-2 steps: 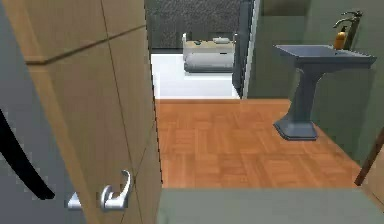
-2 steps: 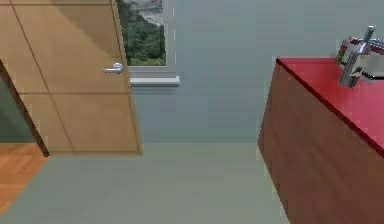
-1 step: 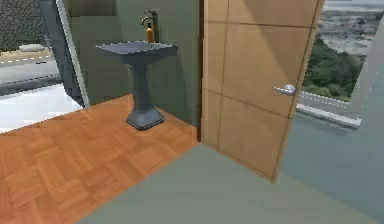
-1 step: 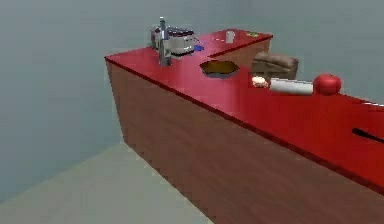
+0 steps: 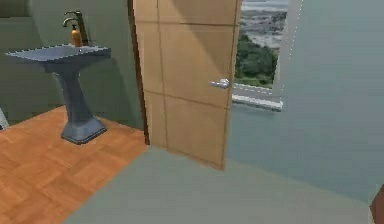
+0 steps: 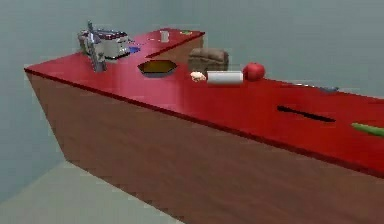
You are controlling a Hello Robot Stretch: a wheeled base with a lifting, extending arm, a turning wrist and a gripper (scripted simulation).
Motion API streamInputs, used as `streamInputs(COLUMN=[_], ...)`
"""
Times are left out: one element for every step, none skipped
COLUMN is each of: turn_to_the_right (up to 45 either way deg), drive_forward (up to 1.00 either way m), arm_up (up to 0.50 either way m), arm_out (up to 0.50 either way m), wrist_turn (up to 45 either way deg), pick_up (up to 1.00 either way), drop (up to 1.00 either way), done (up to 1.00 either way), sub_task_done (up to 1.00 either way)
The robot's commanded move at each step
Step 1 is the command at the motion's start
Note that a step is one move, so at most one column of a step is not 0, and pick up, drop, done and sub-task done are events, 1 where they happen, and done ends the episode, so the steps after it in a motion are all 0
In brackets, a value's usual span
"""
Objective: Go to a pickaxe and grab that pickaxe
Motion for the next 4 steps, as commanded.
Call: streamInputs(turn_to_the_right=[0.0,-45.0,-15.0,0.0], drive_forward=[0.3,0.0,0.0,1.0], arm_up=[0.0,0.0,0.0,0.0], arm_out=[0.0,0.0,0.0,0.0], wrist_turn=[0.0,0.0,0.0,0.0], pick_up=[0.0,0.0,0.0,0.0], drop=[0.0,0.0,0.0,0.0], done=[0.0,0.0,0.0,0.0], sub_task_done=[0.0,0.0,0.0,0.0])
